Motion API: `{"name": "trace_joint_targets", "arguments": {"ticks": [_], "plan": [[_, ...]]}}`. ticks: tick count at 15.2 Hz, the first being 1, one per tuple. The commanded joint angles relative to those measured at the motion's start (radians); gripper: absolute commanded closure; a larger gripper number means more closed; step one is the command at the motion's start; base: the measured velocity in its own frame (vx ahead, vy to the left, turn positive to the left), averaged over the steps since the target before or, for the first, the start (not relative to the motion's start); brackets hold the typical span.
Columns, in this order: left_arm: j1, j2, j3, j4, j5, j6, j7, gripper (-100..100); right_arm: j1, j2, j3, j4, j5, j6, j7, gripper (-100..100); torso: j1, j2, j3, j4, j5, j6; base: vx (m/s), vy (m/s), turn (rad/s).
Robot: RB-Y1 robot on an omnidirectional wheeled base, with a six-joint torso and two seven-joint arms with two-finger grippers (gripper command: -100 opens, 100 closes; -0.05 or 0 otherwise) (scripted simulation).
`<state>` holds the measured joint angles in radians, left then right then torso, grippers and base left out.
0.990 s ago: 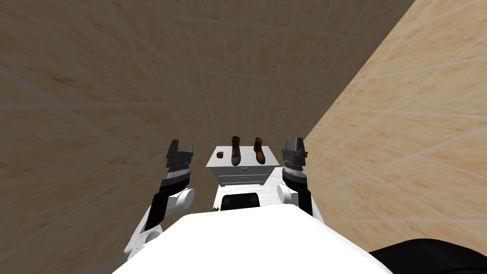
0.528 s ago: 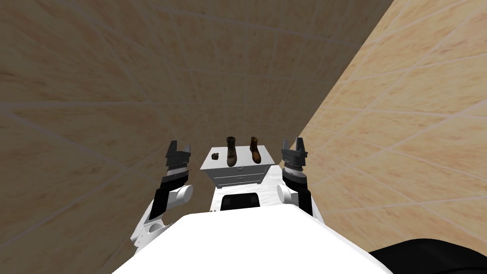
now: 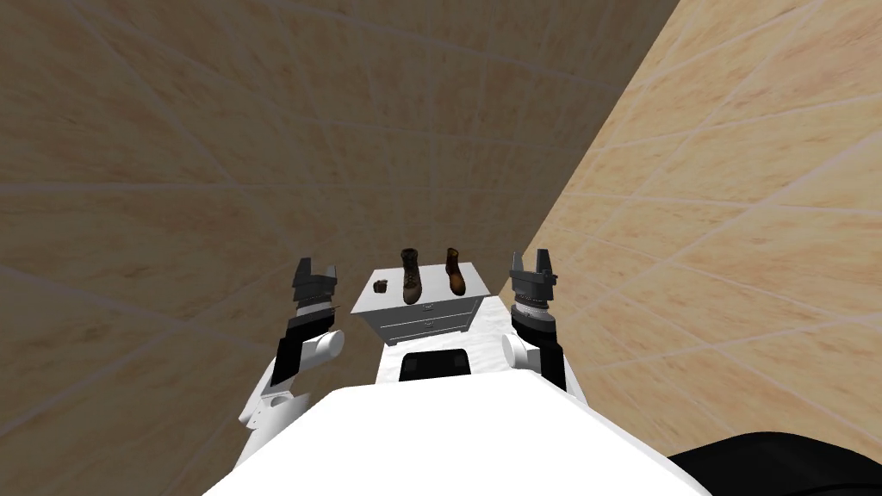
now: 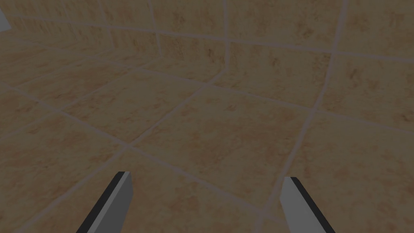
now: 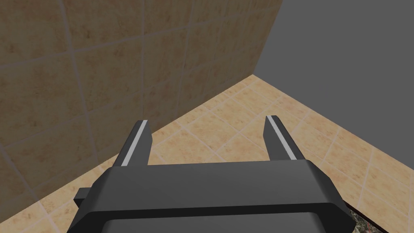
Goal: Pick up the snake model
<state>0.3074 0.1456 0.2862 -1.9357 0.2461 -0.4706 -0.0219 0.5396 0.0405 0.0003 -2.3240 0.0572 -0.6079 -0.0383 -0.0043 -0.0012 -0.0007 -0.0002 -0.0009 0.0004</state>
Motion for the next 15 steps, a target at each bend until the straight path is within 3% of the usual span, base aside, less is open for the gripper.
{"name": "trace_joint_targets", "arguments": {"ticks": [1, 2, 4, 5, 7, 8, 10, 11, 13, 14, 15], "plan": [[-0.013, 0.000, 0.010, 0.039, 0.004, -0.006, 0.001, -100, 0.000, 0.000, 0.000, 0.000, 0.000, 0.000, 0.000, 0, 0.000, 0.000, 0.000, 0.000, 0.000, 0.000, 0.016, -0.045, -0.036], [-0.042, 0.006, 0.044, 0.066, 0.021, -0.015, 0.009, -100, 0.000, 0.000, 0.000, 0.000, 0.000, 0.000, 0.000, 0, 0.000, 0.000, 0.000, 0.000, 0.000, 0.000, 0.015, -0.053, -0.108], [-0.042, 0.006, 0.044, 0.096, 0.021, -0.015, 0.009, -100, 0.000, 0.000, 0.000, 0.000, 0.000, 0.000, 0.000, 0, 0.000, 0.000, 0.000, 0.000, 0.000, 0.000, 0.014, -0.042, -0.098], [-0.073, 0.012, 0.080, 0.127, 0.038, -0.025, 0.017, -100, 0.000, 0.000, 0.000, 0.000, 0.000, 0.000, 0.000, 0, 0.001, 0.000, 0.000, 0.000, 0.000, 0.000, 0.013, -0.044, -0.161], [-0.073, 0.012, 0.080, 0.155, 0.038, -0.025, 0.017, -100, 0.000, 0.000, 0.000, 0.000, 0.000, 0.000, 0.000, 0, 0.001, 0.000, 0.000, 0.000, 0.000, 0.000, 0.015, -0.037, -0.091], [-0.105, 0.017, 0.116, 0.178, 0.056, -0.035, 0.025, -100, 0.000, 0.000, 0.000, 0.000, 0.000, 0.000, 0.000, 0, 0.002, 0.001, 0.000, 0.000, 0.000, -0.001, 0.018, -0.048, -0.105], [-0.105, 0.017, 0.116, 0.215, 0.056, -0.035, 0.025, -100, 0.000, 0.000, 0.000, 0.000, 0.000, 0.000, 0.000, 0, 0.001, 0.000, 0.000, 0.000, 0.000, 0.000, 0.016, -0.044, -0.101], [-0.137, 0.022, 0.153, 0.241, 0.074, -0.046, 0.033, -100, 0.000, 0.000, 0.000, 0.000, 0.000, 0.000, 0.000, 0, 0.001, 0.000, 0.000, 0.000, 0.000, 0.000, 0.016, -0.045, -0.144], [-0.137, 0.022, 0.153, 0.277, 0.074, -0.046, 0.033, -100, 0.000, 0.000, 0.000, 0.000, 0.000, 0.000, 0.000, 0, 0.001, 0.000, 0.000, 0.000, 0.000, 0.000, 0.017, -0.041, -0.108], [-0.169, 0.027, 0.191, 0.307, 0.092, -0.057, 0.041, -100, 0.000, 0.000, 0.000, 0.000, 0.000, 0.000, 0.000, 0, 0.001, 0.000, 0.000, 0.000, 0.000, 0.000, 0.011, -0.047, -0.150], [-0.169, 0.027, 0.191, 0.332, 0.092, -0.057, 0.041, -100, 0.000, 0.000, 0.000, 0.000, 0.000, 0.000, 0.000, 0, 0.001, 0.001, 0.000, 0.000, 0.000, 0.000, 0.010, -0.048, -0.157]]}}
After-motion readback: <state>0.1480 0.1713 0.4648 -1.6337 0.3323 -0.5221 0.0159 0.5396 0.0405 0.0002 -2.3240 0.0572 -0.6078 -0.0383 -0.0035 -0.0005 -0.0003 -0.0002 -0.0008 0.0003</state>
